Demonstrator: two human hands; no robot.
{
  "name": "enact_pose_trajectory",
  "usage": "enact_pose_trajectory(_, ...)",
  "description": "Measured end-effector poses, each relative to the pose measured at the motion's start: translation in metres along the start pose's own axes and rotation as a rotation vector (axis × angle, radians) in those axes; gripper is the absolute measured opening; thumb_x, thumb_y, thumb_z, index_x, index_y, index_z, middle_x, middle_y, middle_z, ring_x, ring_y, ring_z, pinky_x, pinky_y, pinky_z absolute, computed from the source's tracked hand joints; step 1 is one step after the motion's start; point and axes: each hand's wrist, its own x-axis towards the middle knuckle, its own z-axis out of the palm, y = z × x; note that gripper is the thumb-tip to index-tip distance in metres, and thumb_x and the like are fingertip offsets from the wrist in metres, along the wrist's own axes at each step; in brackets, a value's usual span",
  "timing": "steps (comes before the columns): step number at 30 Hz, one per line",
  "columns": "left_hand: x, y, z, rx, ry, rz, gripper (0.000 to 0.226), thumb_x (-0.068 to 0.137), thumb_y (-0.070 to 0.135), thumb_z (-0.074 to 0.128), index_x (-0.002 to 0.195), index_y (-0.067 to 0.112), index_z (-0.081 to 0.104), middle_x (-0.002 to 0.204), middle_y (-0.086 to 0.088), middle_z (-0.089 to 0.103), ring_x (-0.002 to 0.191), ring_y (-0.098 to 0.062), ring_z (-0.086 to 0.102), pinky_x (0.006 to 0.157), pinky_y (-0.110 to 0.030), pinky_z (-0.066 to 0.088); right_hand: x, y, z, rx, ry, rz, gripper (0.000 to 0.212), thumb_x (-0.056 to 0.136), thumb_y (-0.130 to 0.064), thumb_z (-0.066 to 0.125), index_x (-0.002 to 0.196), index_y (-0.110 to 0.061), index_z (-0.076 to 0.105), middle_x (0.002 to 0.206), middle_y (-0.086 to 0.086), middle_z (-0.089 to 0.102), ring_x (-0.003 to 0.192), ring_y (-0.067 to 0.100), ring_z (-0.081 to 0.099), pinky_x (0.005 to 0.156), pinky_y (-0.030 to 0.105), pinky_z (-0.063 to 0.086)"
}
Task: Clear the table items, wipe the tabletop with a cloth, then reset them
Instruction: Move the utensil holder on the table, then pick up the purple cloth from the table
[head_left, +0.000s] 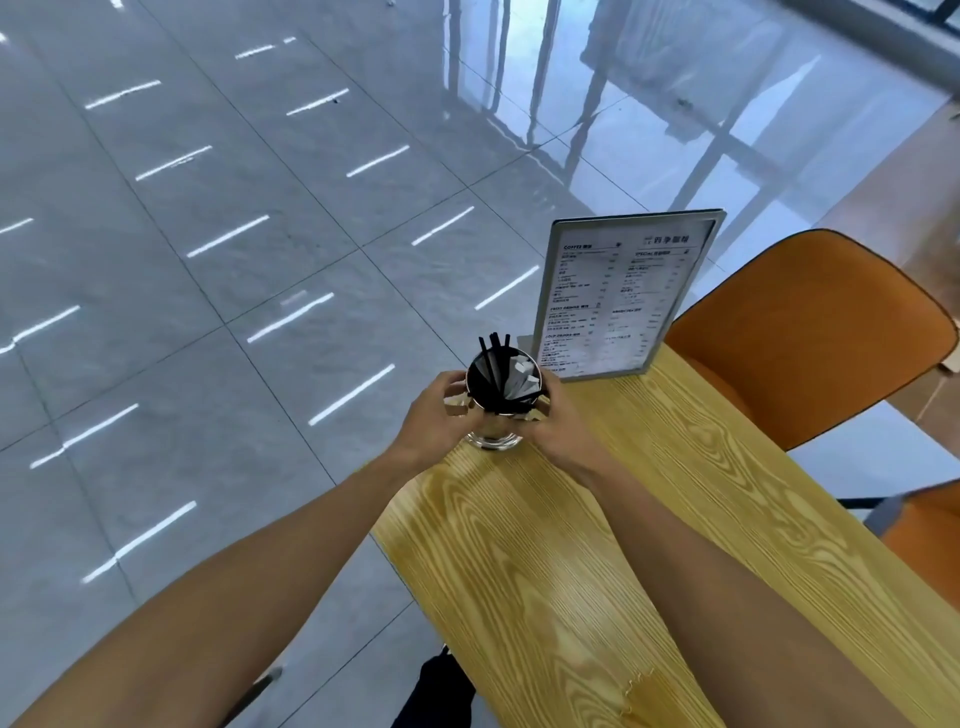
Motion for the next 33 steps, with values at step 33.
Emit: enact_pose_trajectory(33,-0.232,0.103,0.448,0.653,-0.767,0.557,0.071,0.094,0.050,0.063,0.152,0.015,0.040,0.155,-0.004,0.044,0.141,-0.025,0.042,0.113,-0.042,0.039,-0.479,0.211,-0.260,-0.465,0.757,0.434,0.064,0.096,-0.046,0.058,0.152,-0.021,0.039,0.155,0.006,0.044,0.145,0.027,0.033,0.117,0.051,0.029)
